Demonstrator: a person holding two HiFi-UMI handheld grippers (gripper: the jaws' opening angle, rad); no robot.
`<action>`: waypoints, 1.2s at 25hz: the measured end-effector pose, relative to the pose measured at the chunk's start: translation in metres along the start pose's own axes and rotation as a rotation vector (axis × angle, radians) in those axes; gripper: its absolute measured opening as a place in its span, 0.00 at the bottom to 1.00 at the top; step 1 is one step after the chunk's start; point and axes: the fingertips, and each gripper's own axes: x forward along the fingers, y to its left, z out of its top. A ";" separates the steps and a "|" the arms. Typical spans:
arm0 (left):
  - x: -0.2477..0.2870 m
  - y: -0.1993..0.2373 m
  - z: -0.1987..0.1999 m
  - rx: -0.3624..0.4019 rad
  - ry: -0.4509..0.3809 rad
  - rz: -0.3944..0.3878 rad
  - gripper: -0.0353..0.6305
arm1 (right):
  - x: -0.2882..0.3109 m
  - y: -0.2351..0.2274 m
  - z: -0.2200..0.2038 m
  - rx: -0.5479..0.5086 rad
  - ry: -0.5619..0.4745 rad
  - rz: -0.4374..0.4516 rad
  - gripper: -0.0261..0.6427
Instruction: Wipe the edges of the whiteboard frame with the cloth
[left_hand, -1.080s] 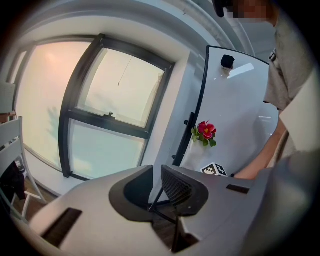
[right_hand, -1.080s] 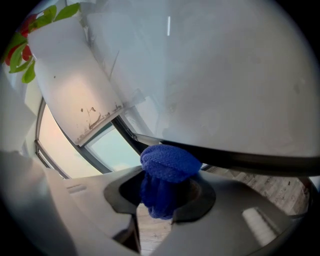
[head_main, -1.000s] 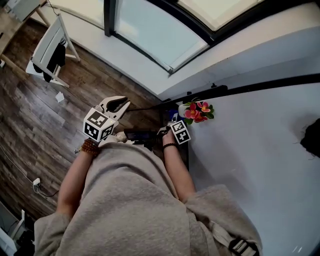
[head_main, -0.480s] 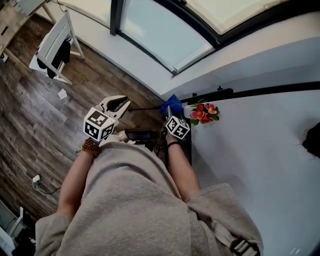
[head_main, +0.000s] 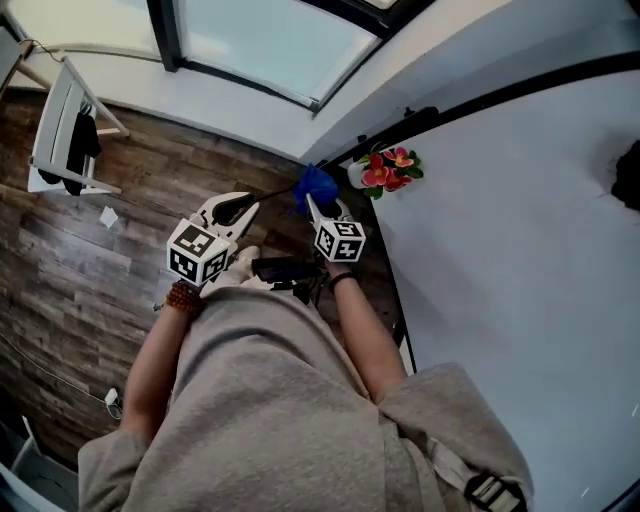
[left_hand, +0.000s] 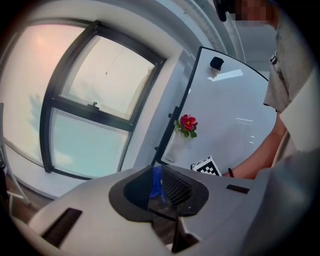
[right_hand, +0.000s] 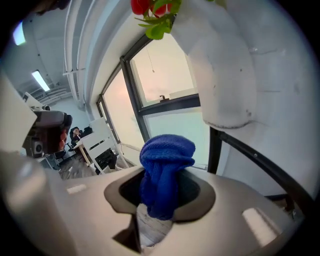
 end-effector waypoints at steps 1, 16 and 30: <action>0.004 -0.007 -0.004 0.007 0.015 -0.023 0.15 | -0.009 -0.001 -0.003 -0.006 -0.003 -0.007 0.25; 0.071 -0.176 -0.068 0.136 0.239 -0.430 0.14 | -0.219 -0.047 -0.085 0.115 -0.119 -0.362 0.25; 0.023 -0.465 -0.163 0.385 0.400 -0.941 0.14 | -0.512 -0.024 -0.222 0.387 -0.342 -0.866 0.25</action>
